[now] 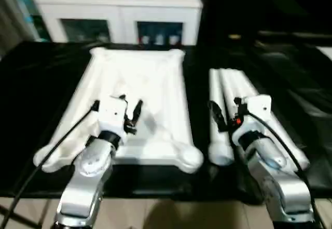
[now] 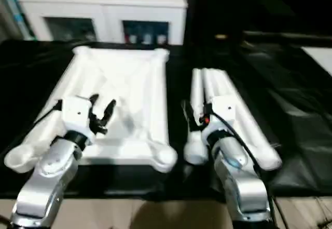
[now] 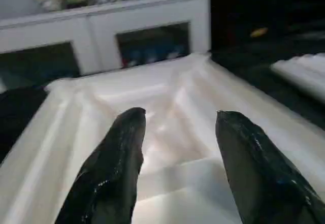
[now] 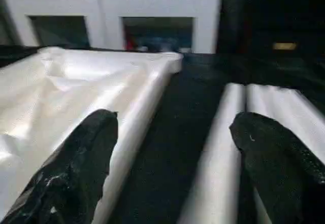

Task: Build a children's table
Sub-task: Move to table, then rotate table base

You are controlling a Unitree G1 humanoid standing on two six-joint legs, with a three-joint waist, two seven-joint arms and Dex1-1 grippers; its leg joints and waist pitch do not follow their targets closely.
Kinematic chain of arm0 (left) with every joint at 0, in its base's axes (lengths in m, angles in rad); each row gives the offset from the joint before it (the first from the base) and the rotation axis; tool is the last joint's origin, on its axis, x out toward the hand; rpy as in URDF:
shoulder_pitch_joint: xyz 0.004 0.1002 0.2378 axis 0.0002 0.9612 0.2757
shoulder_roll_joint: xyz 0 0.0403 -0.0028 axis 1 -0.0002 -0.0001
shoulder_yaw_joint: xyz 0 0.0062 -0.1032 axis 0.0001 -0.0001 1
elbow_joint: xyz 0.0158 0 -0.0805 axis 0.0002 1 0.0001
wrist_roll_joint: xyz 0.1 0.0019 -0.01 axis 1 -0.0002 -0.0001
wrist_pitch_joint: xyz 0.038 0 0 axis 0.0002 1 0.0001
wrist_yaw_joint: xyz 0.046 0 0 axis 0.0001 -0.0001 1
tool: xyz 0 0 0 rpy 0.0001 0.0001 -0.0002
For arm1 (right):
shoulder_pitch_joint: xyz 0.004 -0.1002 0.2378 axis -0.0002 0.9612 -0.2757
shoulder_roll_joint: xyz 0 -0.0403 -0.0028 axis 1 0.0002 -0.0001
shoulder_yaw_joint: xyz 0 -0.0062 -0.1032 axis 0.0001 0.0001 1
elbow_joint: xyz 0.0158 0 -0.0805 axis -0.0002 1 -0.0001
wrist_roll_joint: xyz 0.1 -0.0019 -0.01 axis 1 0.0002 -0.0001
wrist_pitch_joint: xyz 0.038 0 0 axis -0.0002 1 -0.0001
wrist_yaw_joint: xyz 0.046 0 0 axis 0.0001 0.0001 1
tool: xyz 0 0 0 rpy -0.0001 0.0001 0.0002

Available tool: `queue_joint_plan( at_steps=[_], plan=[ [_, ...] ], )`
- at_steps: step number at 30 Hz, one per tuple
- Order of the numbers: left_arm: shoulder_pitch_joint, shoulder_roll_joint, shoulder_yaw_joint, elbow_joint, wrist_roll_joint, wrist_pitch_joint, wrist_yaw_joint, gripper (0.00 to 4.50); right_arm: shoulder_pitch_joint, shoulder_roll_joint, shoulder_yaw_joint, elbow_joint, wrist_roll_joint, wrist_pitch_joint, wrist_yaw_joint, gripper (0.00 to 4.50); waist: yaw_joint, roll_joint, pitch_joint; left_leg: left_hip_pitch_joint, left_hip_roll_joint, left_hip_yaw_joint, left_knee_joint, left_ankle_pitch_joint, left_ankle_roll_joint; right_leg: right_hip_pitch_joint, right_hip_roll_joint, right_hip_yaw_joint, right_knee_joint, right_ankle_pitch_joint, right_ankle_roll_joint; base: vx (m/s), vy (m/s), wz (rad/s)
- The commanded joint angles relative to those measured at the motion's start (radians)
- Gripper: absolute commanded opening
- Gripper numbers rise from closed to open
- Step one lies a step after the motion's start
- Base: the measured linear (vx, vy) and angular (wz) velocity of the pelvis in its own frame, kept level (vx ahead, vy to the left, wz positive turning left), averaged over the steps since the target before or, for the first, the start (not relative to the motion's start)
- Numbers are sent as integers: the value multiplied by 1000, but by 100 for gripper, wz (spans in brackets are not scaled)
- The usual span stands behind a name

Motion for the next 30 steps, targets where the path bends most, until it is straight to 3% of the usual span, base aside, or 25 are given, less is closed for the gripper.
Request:
queue_joint_plan(
  at_steps=[1, 2, 3, 4, 5, 6, 7, 8, 9, 10, 12, 13, 14, 16, 17, 19, 22, 24, 28, 30],
  plan=[
    [-16, -8, -9, -7, -9, -1, -21, 255, -7, -25, -20, -22, -5, 15, 2, 392, -44, 32, -59, 143, 161, -141, -148, -227, 272, -100, -18, 6, 69, -73, -6, 157, 45, 5],
    [-15, -9, -9, -9, -14, -2, -30, 255, -9, -31, -18, -24, -2, 19, 8, 392, -38, 26, -49, 136, 153, -123, -138, -130, 363, -125, -29, 8, 86, -31, 50, 121, 29, 3],
    [-12, -9, -10, -15, -30, -7, -50, 255, -13, -48, -12, -29, 5, 24, 30, 392, -39, 17, -48, 131, 150, -115, -133, -61, 406, -134, -37, 15, 85, 5, 68, 121, 29, 3],
    [-9, -4, -16, -22, -55, -6, -89, 255, -20, -85, 7, -35, 2, 19, 76, 392, -39, 0, -58, 124, 130, -92, -103, 161, 459, -154, -58, 36, 59, 103, 88, 99, 0, 2],
    [-8, -1, -20, -25, -67, -4, -109, 255, -23, -104, 17, -38, -1, 15, 101, 392, -23, -42, -63, 57, 60, -32, -52, 249, 386, -111, -104, 82, -37, 280, 64, 83, -49, 6],
    [-7, 14, -34, -27, -81, -9, -148, 255, -29, -132, 29, -41, -3, 12, 144, 392, -10, -70, -69, 13, 13, 0, -34, 206, 318, -67, -113, 108, -59, 359, 90, 83, -49, 6],
    [-7, 24, -44, -26, -87, -12, -172, 255, -32, -147, 35, -42, -5, 9, 170, 392, 8, -82, -67, -45, -5, -4, -18, 124, 216, 1, -175, 152, -57, 468, 43, 58, -68, 5],
    [-5, 43, -57, -28, -111, -30, -226, 274, -40, -178, 43, -53, 20, 21, 237, 392, 14, -74, -71, -39, 3, -5, -42, 185, 135, 1, -141, 124, -31, 697, 3, 37, -67, -1],
    [-7, 50, -56, -26, -122, -32, -244, 283, -44, -197, 50, -58, 18, 17, 262, 392, 10, -66, -71, -36, 5, -3, -50, 213, 110, -5, -118, 109, -21, 768, -18, 37, -67, -1],
    [-13, 68, -59, -18, -140, -38, -285, 288, -56, -228, 58, -65, 17, 5, 307, 392, 7, -42, -68, -23, 13, -4, -60, 196, 70, -12, -93, 88, -20, 737, -60, 14, -68, 0],
    [-20, 87, -63, -10, -147, -47, -319, 294, -68, -247, 57, -65, 19, -6, 335, 392, 3, -34, -65, -14, 31, -8, -73, 128, 55, -15, -84, 80, -32, 569, -100, 0, 0, 0],
    [-26, 100, -68, -6, -155, -50, -347, 309, -77, -260, 58, -62, 20, -15, 356, 392, 0, -24, -53, -3, 56, -8, -91, 11, 39, -24, -82, 77, -52, 284, -169, -53, -9, -4],
    [-35, 135, -93, -7, -182, -39, -438, 325, -98, -306, 60, -52, 36, -37, 432, 392, 6, -22, -46, 9, 68, -5, -98, -77, 41, -32, -88, 78, -64, 135, -200, -53, -1, 7],
    [-39, 169, -123, -11, -192, -23, -509, 337, -111, -343, 63, -49, 55, -40, 494, 392, 10, -20, -39, 18, 74, 7, -103, -156, 46, -42, -92, 81, -75, 29, -218, -26, -1, 4],
    [-42, 186, -136, -12, -196, -16, -545, 353, -119, -363, 65, -47, 65, -41, 524, 392, 9, -22, -23, 24, 81, 24, -116, -277, 24, -49, -94, 82, -91, -156, -204, 0, 0, 0],
    [-52, 236, -183, 1, -188, -12, -633, 364, -131, -416, 69, -54, 111, -18, 623, 392, 10, -26, -23, 28, 82, 31, -118, -314, 2, -52, -101, 87, -103, -276, -165, -28, -5, 4],
    [-79, 290, -236, 59, -162, -55, -736, 364, -144, -493, 96, -55, 116, -10, 747, 392, 12, -26, -30, 22, 85, 36, -118, -244, 3, -52, -99, 89, -97, -221, -152, 0, 0, 0],
    [-99, 307, -254, 110, -146, -120, -786, 364, -138, -541, 122, -74, 131, 21, 825, 392, 13, -24, -33, 13, 83, 38, -119, -204, 19, -43, -101, 89, -98, -193, -154, 0, 0, 0],
    [-128, 338, -273, 154, -134, -139, -856, 329, -126, -582, 157, -94, 121, 31, 869, 392, 15, -24, -43, 6, 86, 40, -114, -114, 39, -39, -103, 85, -86, -74, -182, 0, 0, 0],
    [-150, 362, -283, 191, -120, -144, -890, 318, -125, -589, 176, -96, 112, 36, 871, 392, 15, -22, -44, 7, 86, 43, -112, -102, 40, -40, -101, 83, -86, -41, -199, 0, 0, 0]
  ],
)
